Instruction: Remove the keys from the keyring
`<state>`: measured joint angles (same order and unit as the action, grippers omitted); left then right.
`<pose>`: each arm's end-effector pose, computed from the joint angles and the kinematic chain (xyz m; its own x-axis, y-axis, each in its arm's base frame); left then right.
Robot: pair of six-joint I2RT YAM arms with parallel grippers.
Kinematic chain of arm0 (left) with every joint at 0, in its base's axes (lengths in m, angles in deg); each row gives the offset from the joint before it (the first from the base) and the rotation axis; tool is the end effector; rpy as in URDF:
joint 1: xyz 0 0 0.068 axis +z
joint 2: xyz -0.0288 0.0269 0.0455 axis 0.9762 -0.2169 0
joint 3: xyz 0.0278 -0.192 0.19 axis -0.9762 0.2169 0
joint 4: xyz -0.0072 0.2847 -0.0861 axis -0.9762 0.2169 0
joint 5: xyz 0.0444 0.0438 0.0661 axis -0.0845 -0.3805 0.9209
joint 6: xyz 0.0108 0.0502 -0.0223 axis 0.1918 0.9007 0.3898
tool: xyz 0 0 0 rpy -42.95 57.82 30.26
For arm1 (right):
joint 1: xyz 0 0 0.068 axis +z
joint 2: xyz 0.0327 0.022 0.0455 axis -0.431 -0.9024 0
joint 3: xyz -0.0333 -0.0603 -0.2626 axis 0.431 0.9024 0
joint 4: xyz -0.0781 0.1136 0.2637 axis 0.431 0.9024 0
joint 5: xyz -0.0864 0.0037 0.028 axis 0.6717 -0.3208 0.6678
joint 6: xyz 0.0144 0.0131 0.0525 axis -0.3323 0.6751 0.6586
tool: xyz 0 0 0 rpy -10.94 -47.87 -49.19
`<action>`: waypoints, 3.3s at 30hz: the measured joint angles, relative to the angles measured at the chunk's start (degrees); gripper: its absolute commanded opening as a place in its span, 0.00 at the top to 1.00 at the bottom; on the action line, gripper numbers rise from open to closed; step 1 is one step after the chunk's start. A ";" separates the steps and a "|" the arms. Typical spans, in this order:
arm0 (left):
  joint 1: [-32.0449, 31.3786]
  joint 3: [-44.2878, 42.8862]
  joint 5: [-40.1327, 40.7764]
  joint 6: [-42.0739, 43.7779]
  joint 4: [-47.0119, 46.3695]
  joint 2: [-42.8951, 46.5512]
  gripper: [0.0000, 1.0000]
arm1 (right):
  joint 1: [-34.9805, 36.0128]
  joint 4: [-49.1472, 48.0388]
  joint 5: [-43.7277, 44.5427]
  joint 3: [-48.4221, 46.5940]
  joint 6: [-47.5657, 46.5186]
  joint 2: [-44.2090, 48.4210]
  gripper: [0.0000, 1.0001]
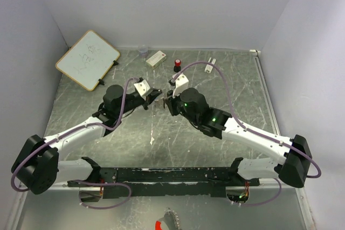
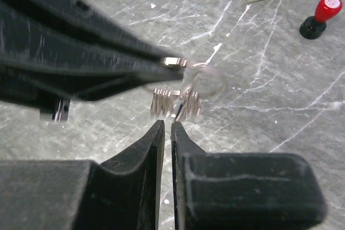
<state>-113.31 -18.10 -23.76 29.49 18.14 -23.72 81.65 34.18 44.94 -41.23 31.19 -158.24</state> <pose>0.2396 -0.1917 0.2460 0.0854 0.0662 -0.9941 0.8541 0.5089 0.1072 0.1879 0.2596 0.3089 -0.3278 -0.0887 -0.9406 -0.5775 0.8067 0.1252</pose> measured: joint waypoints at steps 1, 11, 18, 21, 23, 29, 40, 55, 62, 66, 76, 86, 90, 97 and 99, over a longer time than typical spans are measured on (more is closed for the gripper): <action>0.17 -1.05 1.11 0.92 0.90 0.13 0.90 | 0.11 0.15 -0.04 0.00 -0.04 -0.02 0.88; 0.37 -9.88 3.23 7.74 10.14 2.51 0.90 | 0.52 -6.27 2.05 9.05 -0.90 5.92 0.82; -0.55 -11.13 3.17 8.50 15.52 5.35 0.89 | 0.55 -16.13 3.65 18.56 -2.10 12.09 0.76; -0.85 -12.81 3.13 7.76 18.10 6.05 0.90 | 0.52 -21.09 3.65 23.61 -2.82 14.40 0.74; -1.14 -14.36 3.10 6.99 19.61 6.36 0.90 | 0.52 -24.83 3.19 26.51 -3.37 15.30 0.70; -2.21 -17.03 2.73 4.52 22.64 8.11 0.90 | 0.52 -32.94 0.20 29.66 -4.59 14.40 0.65; -3.13 -19.91 2.47 0.22 27.47 8.28 0.89 | 0.52 -43.04 -2.86 32.46 -6.12 12.33 0.58; -4.13 -19.93 -0.55 -2.93 28.24 9.73 0.89 | 0.52 -46.80 -2.29 32.41 -9.31 10.69 0.54; -4.72 -19.96 -1.66 -4.22 28.37 10.05 0.88 | 0.52 -48.04 -2.14 32.37 -9.94 9.99 0.54; -4.92 -19.96 -2.40 -4.96 28.37 10.12 0.88 | 0.52 -48.48 -1.92 32.37 -10.38 9.57 0.54; -5.60 -19.96 -4.00 -6.19 28.35 11.32 0.88 | 0.52 -49.99 -1.31 32.37 -11.10 8.83 0.54; -6.05 -19.96 -4.44 -7.08 28.35 11.69 0.87 | 0.52 -51.12 -1.18 32.37 -11.19 8.09 0.54; -6.14 -19.96 -4.46 -7.34 28.33 12.41 0.87 | 0.52 -51.65 -1.25 32.35 -11.19 7.32 0.54; -6.34 -19.96 -4.44 -7.41 28.33 12.72 0.87 | 0.52 -52.06 -1.27 32.35 -11.17 6.38 0.54; -6.36 -19.96 -4.44 -7.41 28.28 12.72 0.87 | 0.52 -52.06 -1.27 32.35 -11.17 6.29 0.55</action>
<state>-119.67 -38.06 -28.19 22.08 46.43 -11.00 82.17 -17.88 43.67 -8.88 20.02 -151.94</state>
